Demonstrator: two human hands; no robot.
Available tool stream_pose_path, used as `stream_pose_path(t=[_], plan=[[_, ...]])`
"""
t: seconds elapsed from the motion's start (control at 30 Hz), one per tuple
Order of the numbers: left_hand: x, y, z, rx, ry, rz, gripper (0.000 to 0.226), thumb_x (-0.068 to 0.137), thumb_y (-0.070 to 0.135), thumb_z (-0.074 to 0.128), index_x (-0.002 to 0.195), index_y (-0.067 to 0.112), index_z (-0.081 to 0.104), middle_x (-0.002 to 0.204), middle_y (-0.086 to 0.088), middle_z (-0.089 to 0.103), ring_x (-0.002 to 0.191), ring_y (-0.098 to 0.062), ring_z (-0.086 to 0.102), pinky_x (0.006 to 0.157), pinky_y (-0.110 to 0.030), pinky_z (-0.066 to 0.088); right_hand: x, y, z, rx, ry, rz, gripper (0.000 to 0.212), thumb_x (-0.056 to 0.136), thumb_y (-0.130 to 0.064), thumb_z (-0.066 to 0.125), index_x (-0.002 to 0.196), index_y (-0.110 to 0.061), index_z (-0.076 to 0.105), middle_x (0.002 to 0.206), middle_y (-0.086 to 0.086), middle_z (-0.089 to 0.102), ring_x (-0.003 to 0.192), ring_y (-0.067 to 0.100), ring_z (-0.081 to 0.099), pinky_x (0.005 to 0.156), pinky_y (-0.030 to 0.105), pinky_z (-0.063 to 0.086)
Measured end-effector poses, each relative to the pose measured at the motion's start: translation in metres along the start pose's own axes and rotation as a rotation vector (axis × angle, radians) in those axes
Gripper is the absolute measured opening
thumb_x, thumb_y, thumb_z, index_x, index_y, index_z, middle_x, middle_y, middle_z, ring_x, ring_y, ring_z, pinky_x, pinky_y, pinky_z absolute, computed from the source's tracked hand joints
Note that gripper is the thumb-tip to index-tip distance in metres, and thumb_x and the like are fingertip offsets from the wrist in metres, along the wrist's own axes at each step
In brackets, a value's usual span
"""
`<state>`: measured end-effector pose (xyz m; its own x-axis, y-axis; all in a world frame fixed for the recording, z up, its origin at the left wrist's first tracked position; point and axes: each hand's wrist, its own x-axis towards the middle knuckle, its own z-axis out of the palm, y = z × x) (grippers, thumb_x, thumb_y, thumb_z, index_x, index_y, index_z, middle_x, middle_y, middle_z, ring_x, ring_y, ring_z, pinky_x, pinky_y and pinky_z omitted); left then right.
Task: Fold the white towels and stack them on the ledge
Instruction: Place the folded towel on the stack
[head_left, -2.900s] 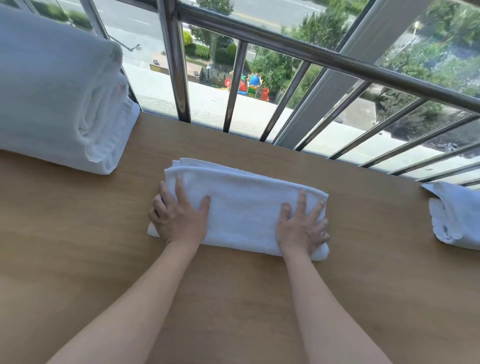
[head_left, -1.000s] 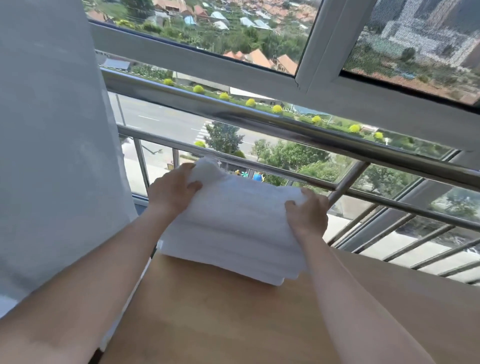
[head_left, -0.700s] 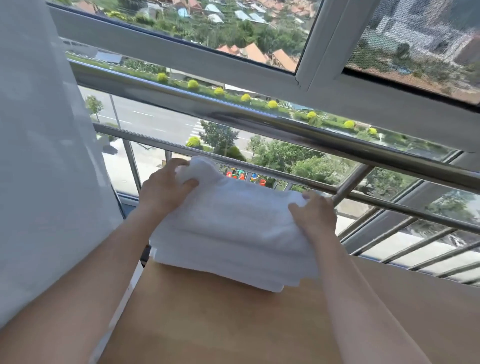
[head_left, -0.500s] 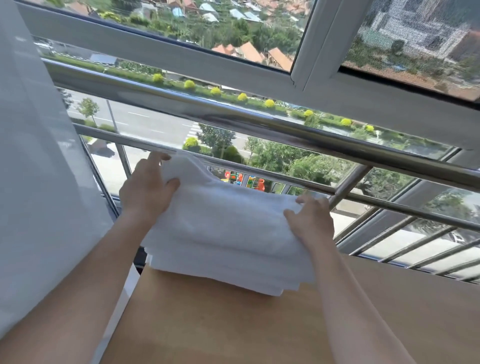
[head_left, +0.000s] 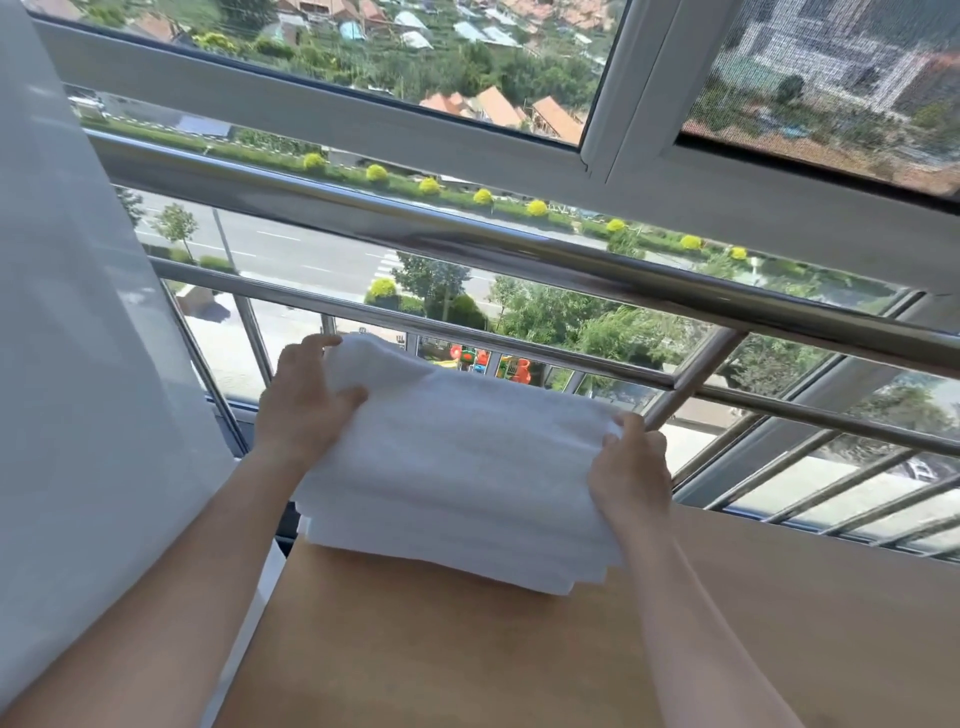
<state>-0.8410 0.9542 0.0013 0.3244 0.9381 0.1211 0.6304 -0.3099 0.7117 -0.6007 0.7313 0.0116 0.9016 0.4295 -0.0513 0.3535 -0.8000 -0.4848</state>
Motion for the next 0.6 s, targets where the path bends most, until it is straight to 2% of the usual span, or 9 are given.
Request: stream_pose_path(t=[0.1,0.2,0.27,0.37,0.43,0.5,0.6], plan=[[0.002,0.009,-0.004,-0.001,0.090,0.107,0.058,0.080,0.020,0.075,0.131,0.028,0.050,0.132,-0.001,0.049,0.113,-0.027,0.055,0.085,-0.039,0.041,0.006,-0.003,-0.004,-0.068,0.011,0.026,0.038,0.102,-0.022,0.040,0.140,-0.018,0.041,0.136,0.017,0.040,0.116,0.040,0.053,0.087,0.041,0.040],[-0.002,0.012,-0.004,0.013,0.203,0.198,0.044,0.083,0.016,0.072,0.124,0.023,0.057,0.127,0.000,0.050,0.106,-0.028,0.056,0.080,-0.037,0.041,0.009,-0.007,-0.008,-0.139,0.038,0.002,0.046,0.096,-0.016,0.043,0.142,-0.016,0.040,0.137,0.018,0.039,0.120,0.039,0.049,0.096,0.042,0.042],[-0.001,0.009,-0.003,0.072,0.167,0.183,0.040,0.085,0.015,0.071,0.123,0.019,0.058,0.128,-0.004,0.052,0.107,-0.033,0.056,0.084,-0.040,0.044,0.008,-0.010,-0.007,-0.172,0.029,0.002,0.045,0.095,-0.014,0.042,0.140,-0.015,0.042,0.136,0.017,0.040,0.120,0.038,0.048,0.098,0.043,0.041],[-0.001,0.005,-0.002,0.200,0.046,0.112,0.042,0.088,0.019,0.070,0.127,0.012,0.059,0.134,-0.015,0.055,0.120,-0.039,0.051,0.099,-0.048,0.041,0.003,-0.011,-0.004,-0.247,0.075,-0.014,0.044,0.092,-0.012,0.043,0.136,-0.015,0.046,0.138,0.015,0.041,0.123,0.037,0.043,0.101,0.044,0.034],[-0.002,0.012,-0.001,0.271,0.090,0.177,0.037,0.089,0.024,0.069,0.124,0.015,0.062,0.139,-0.013,0.054,0.133,-0.034,0.044,0.105,-0.048,0.033,-0.001,-0.019,-0.002,-0.229,0.190,-0.154,0.045,0.088,-0.011,0.050,0.133,-0.014,0.052,0.136,0.013,0.045,0.123,0.037,0.044,0.100,0.045,0.033],[-0.005,0.026,0.005,0.326,0.124,0.283,0.031,0.091,0.026,0.068,0.120,0.016,0.064,0.144,-0.013,0.051,0.143,-0.031,0.035,0.109,-0.047,0.023,-0.004,-0.036,0.005,-0.159,0.230,-0.360,0.043,0.087,-0.012,0.054,0.130,-0.013,0.057,0.132,0.012,0.052,0.120,0.036,0.047,0.099,0.045,0.033],[-0.015,0.039,0.020,0.443,0.154,0.369,0.028,0.089,0.019,0.066,0.116,0.013,0.066,0.148,-0.018,0.045,0.149,-0.037,0.023,0.114,-0.048,0.013,-0.013,-0.065,0.023,-0.112,0.061,-0.533,0.041,0.097,-0.029,0.049,0.138,-0.022,0.052,0.142,0.005,0.047,0.133,0.030,0.041,0.107,0.044,0.027]])
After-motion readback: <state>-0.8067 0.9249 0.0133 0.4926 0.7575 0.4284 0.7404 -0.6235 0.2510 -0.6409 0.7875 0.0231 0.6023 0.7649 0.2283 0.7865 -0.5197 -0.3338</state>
